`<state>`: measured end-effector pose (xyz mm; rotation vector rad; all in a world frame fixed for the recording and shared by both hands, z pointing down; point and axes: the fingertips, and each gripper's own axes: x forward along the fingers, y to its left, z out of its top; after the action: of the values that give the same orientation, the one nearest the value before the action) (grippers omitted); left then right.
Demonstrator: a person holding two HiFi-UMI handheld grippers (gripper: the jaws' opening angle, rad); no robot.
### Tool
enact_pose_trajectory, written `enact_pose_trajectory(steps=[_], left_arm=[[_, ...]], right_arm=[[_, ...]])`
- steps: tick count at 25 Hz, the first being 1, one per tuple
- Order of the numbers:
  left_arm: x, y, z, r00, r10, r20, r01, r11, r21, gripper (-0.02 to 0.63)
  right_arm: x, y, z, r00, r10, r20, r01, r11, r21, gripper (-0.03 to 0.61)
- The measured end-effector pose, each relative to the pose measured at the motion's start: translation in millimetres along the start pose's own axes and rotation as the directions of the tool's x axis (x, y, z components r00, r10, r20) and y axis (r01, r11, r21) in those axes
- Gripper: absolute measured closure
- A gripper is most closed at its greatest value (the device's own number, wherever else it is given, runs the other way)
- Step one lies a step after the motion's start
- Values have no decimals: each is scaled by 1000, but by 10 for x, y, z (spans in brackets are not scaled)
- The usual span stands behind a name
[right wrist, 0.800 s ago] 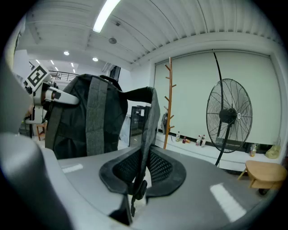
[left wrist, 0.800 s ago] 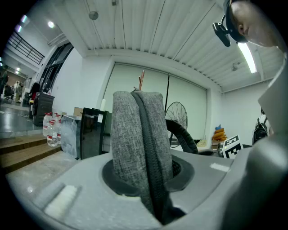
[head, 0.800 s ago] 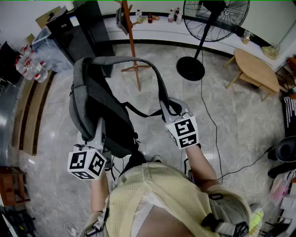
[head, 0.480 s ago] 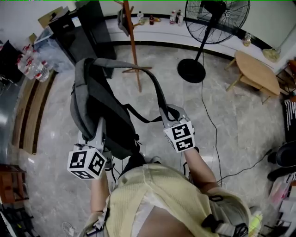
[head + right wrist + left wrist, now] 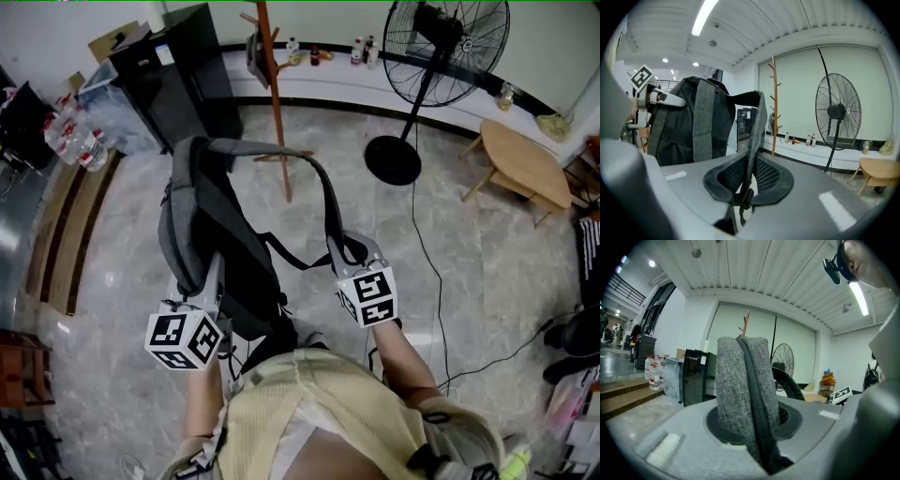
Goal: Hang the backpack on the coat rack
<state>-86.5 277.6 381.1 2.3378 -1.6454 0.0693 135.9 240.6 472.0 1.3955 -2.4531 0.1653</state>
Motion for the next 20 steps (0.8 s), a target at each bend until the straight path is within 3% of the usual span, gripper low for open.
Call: enact_pose_trajectory(steps=[15, 20], left_arm=[[554, 462, 36, 999, -17, -29, 16, 999, -35, 534], [813, 709, 106, 999, -16, -30, 15, 999, -37, 534]], right_arm=[[577, 19, 213, 999, 18, -30, -19, 999, -36, 541], [895, 46, 386, 999, 33, -31, -36, 995, -91, 541]])
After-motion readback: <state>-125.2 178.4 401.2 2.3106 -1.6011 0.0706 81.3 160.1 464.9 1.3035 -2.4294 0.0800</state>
